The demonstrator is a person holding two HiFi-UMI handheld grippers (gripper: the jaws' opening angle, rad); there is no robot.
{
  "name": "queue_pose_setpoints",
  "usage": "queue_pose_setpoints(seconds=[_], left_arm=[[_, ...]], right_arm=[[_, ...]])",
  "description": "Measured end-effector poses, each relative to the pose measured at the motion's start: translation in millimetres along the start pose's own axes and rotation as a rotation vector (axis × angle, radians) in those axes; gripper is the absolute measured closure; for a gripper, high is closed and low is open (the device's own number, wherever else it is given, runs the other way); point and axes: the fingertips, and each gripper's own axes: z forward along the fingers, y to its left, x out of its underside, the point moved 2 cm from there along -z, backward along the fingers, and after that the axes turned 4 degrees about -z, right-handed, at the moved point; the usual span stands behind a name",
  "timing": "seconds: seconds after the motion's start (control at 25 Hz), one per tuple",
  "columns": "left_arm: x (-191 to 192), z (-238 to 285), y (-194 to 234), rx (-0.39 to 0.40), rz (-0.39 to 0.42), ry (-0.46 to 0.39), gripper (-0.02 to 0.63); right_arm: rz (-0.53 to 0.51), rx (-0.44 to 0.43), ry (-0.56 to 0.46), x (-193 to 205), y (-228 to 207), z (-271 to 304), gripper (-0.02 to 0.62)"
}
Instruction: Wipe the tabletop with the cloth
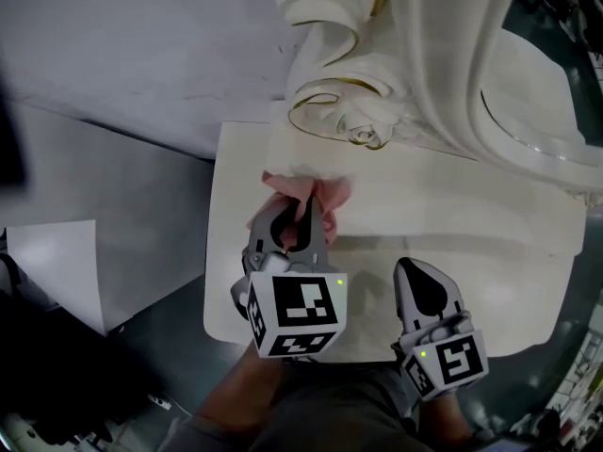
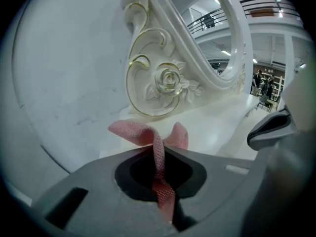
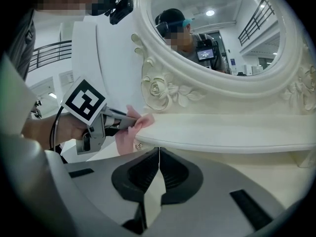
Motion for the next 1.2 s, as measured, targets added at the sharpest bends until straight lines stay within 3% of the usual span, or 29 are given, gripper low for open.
queue_pose_setpoints(seconds=[0.24,0.4,0.68,1.0,1.2], left_arm=[[19,-18,42,-0.059,-0.028,0.000,0.586],[35,-38,85,-0.139,-0.103,0.006,0.586],[46,-105,145,-0.311,-0.195,-0.075,0.586],[27,-204,152,-0.479,-0.225,-0.173,0.586],[12,-250,115,-0.536,-0.227,-0.209,0.586]], right_arm=[[-0.048,-0.045,0.003,-14,38,18,0.580],[-0.103,-0.092,0.006,-25,65,30,0.580],[-0.221,-0.213,-0.023,-51,115,40,0.580],[-0.282,-0.329,-0.126,-72,140,12,0.580],[-0.292,-0.356,-0.188,-82,127,-30,0.580]])
